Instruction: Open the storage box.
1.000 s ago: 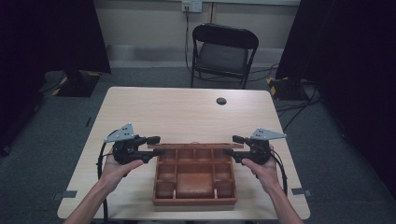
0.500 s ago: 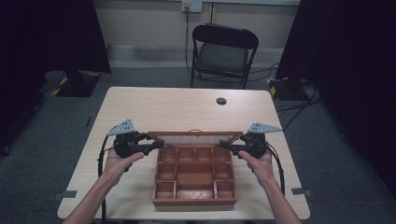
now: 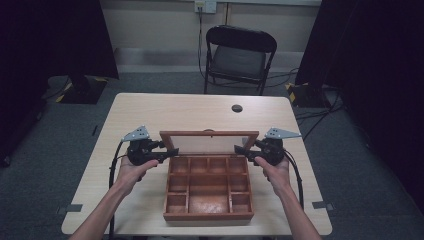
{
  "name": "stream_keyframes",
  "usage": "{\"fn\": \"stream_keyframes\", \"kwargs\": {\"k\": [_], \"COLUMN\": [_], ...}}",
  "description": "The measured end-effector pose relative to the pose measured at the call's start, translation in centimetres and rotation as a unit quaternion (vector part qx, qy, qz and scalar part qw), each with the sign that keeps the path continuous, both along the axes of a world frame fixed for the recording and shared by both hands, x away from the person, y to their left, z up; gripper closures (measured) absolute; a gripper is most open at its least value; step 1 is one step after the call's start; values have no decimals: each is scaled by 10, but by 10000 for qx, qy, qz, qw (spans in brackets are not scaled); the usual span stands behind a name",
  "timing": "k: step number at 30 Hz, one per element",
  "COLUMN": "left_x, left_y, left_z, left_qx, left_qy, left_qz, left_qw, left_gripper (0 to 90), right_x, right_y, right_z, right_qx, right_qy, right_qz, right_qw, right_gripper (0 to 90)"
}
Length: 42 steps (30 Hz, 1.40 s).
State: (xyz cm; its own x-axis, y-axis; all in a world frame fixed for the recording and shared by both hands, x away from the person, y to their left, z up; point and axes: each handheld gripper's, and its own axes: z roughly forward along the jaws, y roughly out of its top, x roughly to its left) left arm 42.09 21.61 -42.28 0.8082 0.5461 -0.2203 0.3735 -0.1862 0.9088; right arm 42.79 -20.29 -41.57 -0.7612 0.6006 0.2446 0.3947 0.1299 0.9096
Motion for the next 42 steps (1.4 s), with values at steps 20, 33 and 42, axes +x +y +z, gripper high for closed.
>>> {"fn": "stream_keyframes", "kwargs": {"k": [20, 33, 42], "left_x": [24, 34, 43], "left_y": [-3, -7, -5], "left_z": [-9, -16, -26], "left_qx": [80, 465, 164], "left_qy": [113, 152, 462], "left_qz": [210, 315, 427], "left_qw": [9997, 9983, 9979], "left_gripper": [615, 637, 642], "right_x": [20, 27, 31], "right_y": [2, 4, 4], "right_z": [-17, -22, -27], "right_qx": [67, 77, -59], "right_qy": [133, 154, 259], "right_qz": [-321, -572, -722], "right_qw": [9994, 9982, 9970], "right_gripper": [478, 521, 547]}}
